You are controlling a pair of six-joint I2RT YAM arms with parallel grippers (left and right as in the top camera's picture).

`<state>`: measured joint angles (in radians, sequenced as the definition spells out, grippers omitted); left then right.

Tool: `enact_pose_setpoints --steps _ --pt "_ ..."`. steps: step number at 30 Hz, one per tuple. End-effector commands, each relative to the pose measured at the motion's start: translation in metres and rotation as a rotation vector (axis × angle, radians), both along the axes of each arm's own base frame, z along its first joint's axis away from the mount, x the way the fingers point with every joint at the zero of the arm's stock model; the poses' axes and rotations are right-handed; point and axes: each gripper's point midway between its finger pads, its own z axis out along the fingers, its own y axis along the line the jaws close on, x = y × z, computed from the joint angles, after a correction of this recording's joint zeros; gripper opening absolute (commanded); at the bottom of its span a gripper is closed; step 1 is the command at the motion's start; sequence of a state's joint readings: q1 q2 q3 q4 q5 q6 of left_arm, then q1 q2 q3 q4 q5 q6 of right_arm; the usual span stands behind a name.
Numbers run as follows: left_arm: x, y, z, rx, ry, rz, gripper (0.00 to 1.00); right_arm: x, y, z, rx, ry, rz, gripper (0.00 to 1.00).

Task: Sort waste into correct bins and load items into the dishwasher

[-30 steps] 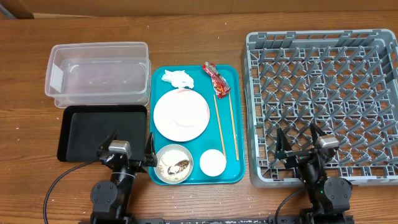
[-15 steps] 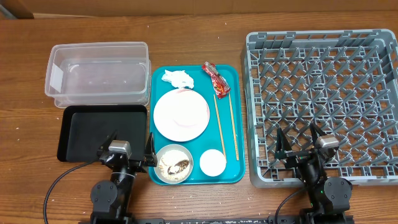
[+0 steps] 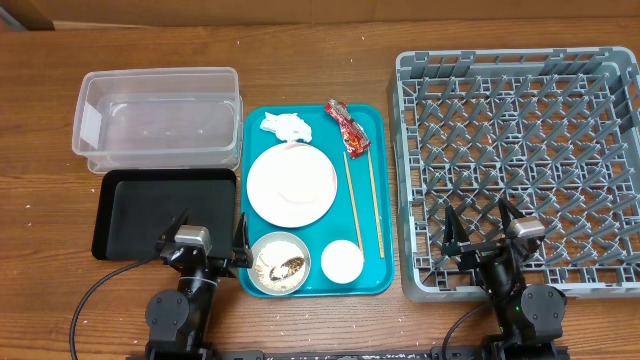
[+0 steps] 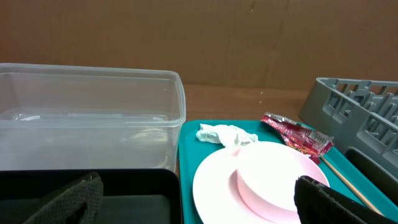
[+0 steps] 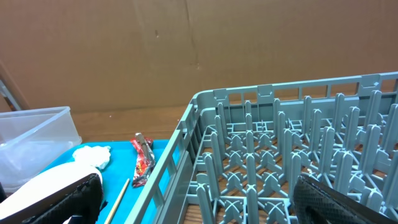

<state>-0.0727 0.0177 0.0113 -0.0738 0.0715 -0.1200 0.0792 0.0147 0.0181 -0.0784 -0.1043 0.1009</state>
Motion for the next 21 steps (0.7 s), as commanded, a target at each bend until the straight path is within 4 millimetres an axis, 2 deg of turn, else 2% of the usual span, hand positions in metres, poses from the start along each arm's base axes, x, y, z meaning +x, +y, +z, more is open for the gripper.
enact_pose_setpoints --steps 1,12,17,19,21 --pt "0.000 -0.002 0.000 0.000 -0.007 -0.010 1.00 0.000 -0.001 -0.001 0.004 -0.007 -0.003 1.00" --pt "0.000 -0.003 0.004 -0.003 -0.022 -0.015 1.00 0.000 0.001 -0.001 0.004 -0.008 0.005 1.00" --pt "-0.004 -0.020 0.004 -0.060 -0.014 -0.111 1.00 -0.004 0.016 0.002 0.010 -0.018 0.098 1.00" --pt "-0.004 -0.021 0.011 -0.110 -0.032 -0.115 1.00 -0.006 0.020 0.004 0.010 -0.025 0.122 1.00" --pt "-0.005 -0.023 0.031 -0.162 -0.098 -0.129 1.00 -0.007 0.024 0.007 0.010 -0.037 0.148 1.00"
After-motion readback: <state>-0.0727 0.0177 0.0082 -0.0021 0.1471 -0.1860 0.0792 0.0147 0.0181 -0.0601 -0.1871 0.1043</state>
